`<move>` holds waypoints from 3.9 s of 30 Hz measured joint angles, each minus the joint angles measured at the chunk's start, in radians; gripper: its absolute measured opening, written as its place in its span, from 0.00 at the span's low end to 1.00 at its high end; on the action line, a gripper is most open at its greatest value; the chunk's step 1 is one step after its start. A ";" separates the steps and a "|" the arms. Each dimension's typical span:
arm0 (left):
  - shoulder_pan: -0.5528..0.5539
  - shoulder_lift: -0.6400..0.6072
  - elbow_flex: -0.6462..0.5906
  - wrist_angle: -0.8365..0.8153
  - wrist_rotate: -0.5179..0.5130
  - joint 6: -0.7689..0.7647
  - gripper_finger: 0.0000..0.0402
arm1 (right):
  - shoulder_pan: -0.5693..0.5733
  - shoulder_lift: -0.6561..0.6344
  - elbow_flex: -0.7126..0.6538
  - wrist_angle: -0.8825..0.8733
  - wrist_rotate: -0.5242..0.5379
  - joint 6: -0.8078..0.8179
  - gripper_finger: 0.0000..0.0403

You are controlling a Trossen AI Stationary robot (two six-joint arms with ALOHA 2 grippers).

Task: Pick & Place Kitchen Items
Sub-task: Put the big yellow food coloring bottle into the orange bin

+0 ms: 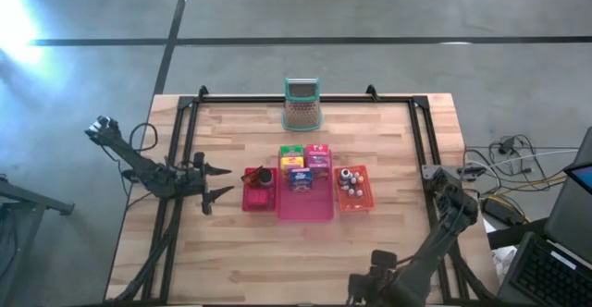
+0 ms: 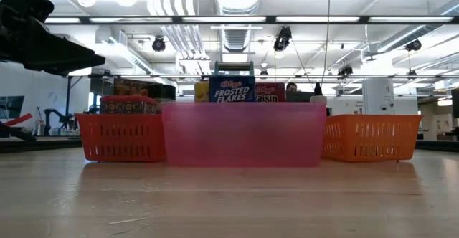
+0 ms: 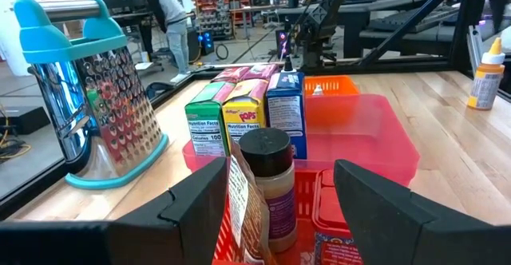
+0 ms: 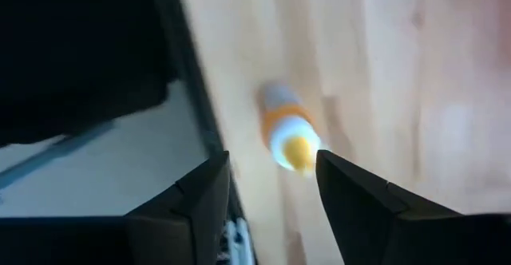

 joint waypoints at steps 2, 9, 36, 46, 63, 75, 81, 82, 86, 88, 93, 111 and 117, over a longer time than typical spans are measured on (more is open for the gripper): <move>0.000 0.000 0.000 0.000 0.000 0.000 0.59 | 0.004 0.012 0.020 -0.074 0.002 0.031 0.45; 0.000 0.000 0.000 0.000 0.000 0.000 0.59 | 0.010 -0.008 -0.003 -0.085 0.054 0.063 0.40; 0.000 0.000 0.000 0.000 0.000 0.000 0.59 | 0.006 -0.021 -0.186 0.066 -0.005 0.035 0.35; 0.000 0.000 -0.001 0.000 0.000 0.000 0.59 | 0.008 -0.019 -0.166 0.089 0.019 0.025 0.34; 0.000 0.000 -0.001 0.000 0.000 0.000 0.59 | 0.007 -0.027 -0.175 0.063 0.028 0.026 0.44; 0.000 0.000 -0.001 0.000 0.000 0.000 0.59 | 0.007 -0.030 -0.176 0.064 0.015 0.038 0.36; 0.000 0.000 -0.001 0.000 0.000 0.000 0.59 | 0.007 -0.031 -0.176 0.073 -0.002 0.035 0.31; 0.000 0.000 -0.001 0.000 0.000 0.000 0.59 | 0.007 -0.031 -0.176 0.080 -0.002 0.029 0.31; 0.000 0.000 -0.001 0.000 0.000 0.000 0.59 | 0.007 -0.032 -0.176 0.103 -0.002 0.019 0.29; 0.000 0.000 -0.001 0.000 0.000 0.000 0.59 | 0.007 -0.032 -0.176 0.113 0.001 0.003 0.28; 0.000 0.000 -0.001 0.000 0.000 0.000 0.59 | 0.005 -0.033 -0.176 0.113 0.010 -0.019 0.22; 0.000 0.000 -0.001 0.000 0.000 0.000 0.59 | -0.001 -0.034 -0.175 0.073 0.058 -0.088 0.09; 0.000 0.000 -0.001 0.000 0.000 0.000 0.59 | -0.043 -0.035 -0.175 -0.034 0.082 -0.163 0.08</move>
